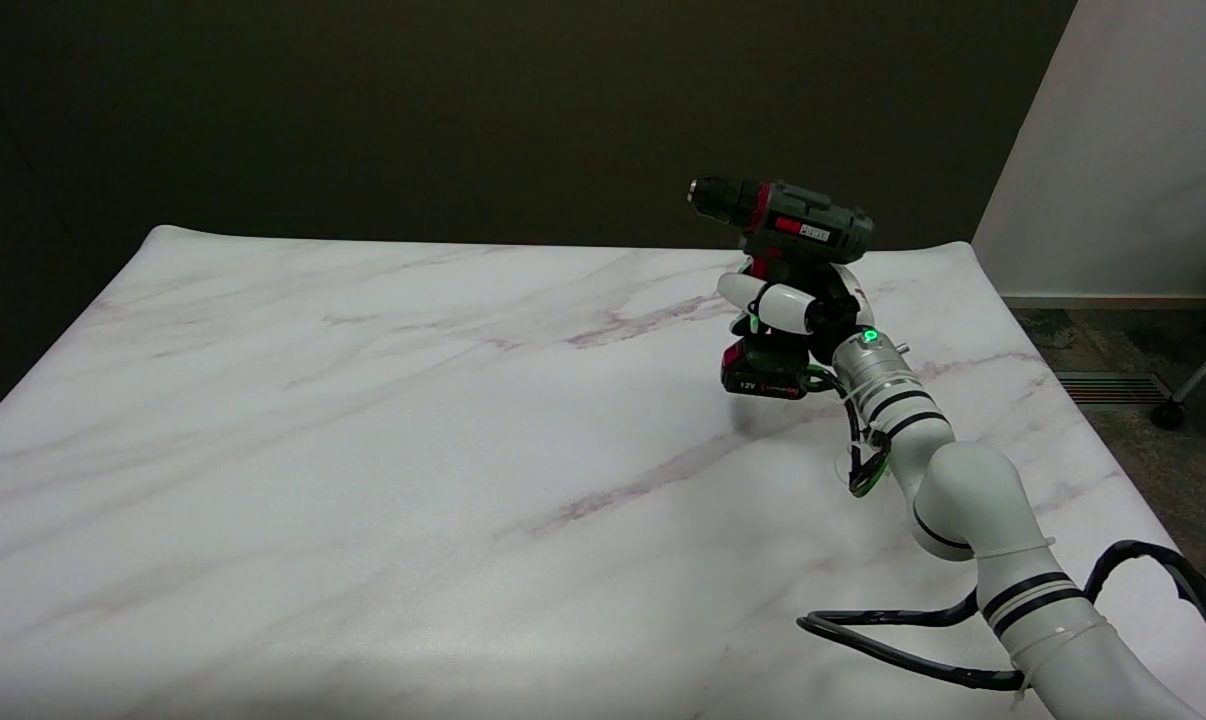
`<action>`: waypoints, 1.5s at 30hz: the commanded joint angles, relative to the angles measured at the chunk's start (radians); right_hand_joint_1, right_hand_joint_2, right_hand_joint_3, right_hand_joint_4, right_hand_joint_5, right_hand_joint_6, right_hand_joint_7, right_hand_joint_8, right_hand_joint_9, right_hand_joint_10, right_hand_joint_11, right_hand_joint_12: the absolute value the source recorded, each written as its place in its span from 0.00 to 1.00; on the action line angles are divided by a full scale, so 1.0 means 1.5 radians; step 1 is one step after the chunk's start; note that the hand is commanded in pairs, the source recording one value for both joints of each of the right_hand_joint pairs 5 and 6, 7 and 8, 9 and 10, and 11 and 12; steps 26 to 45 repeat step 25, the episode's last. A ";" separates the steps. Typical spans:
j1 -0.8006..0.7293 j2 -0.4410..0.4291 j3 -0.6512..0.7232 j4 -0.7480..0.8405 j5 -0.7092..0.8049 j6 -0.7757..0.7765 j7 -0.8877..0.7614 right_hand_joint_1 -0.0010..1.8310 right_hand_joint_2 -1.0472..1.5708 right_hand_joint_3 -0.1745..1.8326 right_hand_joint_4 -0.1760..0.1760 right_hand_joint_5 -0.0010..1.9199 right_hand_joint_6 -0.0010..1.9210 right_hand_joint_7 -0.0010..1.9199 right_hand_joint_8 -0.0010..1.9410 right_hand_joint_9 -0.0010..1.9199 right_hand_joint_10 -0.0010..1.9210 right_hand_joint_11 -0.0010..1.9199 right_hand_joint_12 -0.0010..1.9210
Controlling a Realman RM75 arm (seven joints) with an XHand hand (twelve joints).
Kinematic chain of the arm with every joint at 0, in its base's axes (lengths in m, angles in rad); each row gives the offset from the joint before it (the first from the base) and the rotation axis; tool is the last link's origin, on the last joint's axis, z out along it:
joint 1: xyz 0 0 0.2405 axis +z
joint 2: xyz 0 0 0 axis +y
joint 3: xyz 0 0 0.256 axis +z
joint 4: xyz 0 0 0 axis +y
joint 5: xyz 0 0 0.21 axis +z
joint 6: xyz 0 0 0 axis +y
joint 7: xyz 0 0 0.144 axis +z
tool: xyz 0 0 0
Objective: Pick up the power screwdriver.
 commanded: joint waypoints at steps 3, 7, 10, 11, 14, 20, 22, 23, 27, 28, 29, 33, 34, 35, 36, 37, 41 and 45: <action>0.003 -0.004 0.000 0.004 0.012 -0.001 0.000 0.71 0.97 0.20 0.54 1.00 1.00 1.00 0.99 1.00 1.00 1.00 1.00; 0.005 -0.004 -0.002 0.004 0.012 -0.001 0.000 0.71 0.97 0.20 0.53 1.00 1.00 1.00 0.99 1.00 1.00 1.00 1.00; 0.005 -0.004 -0.002 0.005 0.012 -0.001 0.000 0.72 0.96 0.19 0.52 1.00 1.00 1.00 0.99 1.00 1.00 1.00 1.00; 0.005 -0.004 -0.002 0.005 0.012 -0.001 0.000 0.72 0.96 0.19 0.52 1.00 1.00 1.00 0.99 1.00 1.00 1.00 1.00; 0.005 -0.004 -0.002 0.005 0.012 -0.001 0.000 0.72 0.96 0.19 0.51 1.00 1.00 1.00 0.99 1.00 1.00 1.00 1.00; 0.006 -0.005 -0.001 0.006 0.012 -0.001 0.000 0.72 0.96 0.19 0.52 1.00 1.00 1.00 0.99 1.00 1.00 1.00 1.00; 0.006 -0.005 -0.001 0.006 0.012 -0.001 0.000 0.69 0.99 0.20 0.58 1.00 1.00 1.00 0.99 1.00 1.00 1.00 1.00; 0.006 -0.005 -0.001 0.006 0.012 -0.001 0.000 0.69 1.00 0.21 0.62 1.00 1.00 1.00 0.99 1.00 1.00 1.00 1.00; 0.007 -0.005 -0.002 0.006 0.012 -0.001 0.000 0.72 0.97 0.20 0.32 0.71 0.71 1.00 0.99 1.00 1.00 1.00 1.00; 0.007 -0.005 -0.002 0.006 0.012 -0.001 0.000 0.72 0.97 0.20 0.32 0.71 0.71 1.00 0.99 1.00 1.00 1.00 1.00; 0.007 -0.005 -0.002 0.006 0.012 -0.001 0.000 0.72 0.97 0.20 0.32 0.71 0.71 1.00 0.99 1.00 1.00 1.00 1.00; 0.007 -0.005 -0.002 0.006 0.012 -0.001 0.000 0.72 0.97 0.20 0.32 0.71 0.71 1.00 0.99 1.00 1.00 1.00 1.00; 0.007 -0.005 -0.002 0.006 0.012 -0.001 0.000 0.72 0.97 0.20 0.32 0.71 0.71 1.00 0.99 1.00 1.00 1.00 1.00; 0.007 -0.005 -0.002 0.006 0.012 -0.001 0.000 0.72 0.97 0.20 0.32 0.71 0.71 1.00 0.99 1.00 1.00 1.00 1.00; 0.007 -0.005 -0.002 0.006 0.012 -0.001 0.000 0.72 0.97 0.20 0.32 0.71 0.71 1.00 0.99 1.00 1.00 1.00 1.00; 0.007 -0.005 -0.002 0.006 0.012 -0.001 0.000 0.72 0.97 0.20 0.32 0.71 0.71 1.00 0.99 1.00 1.00 1.00 1.00; 0.007 -0.005 -0.002 0.006 0.012 -0.001 0.000 0.72 0.97 0.20 0.32 0.71 0.71 1.00 0.99 1.00 1.00 1.00 1.00; 0.007 -0.005 -0.002 0.006 0.012 -0.001 0.000 0.72 0.97 0.20 0.32 0.71 0.71 1.00 0.99 1.00 1.00 1.00 1.00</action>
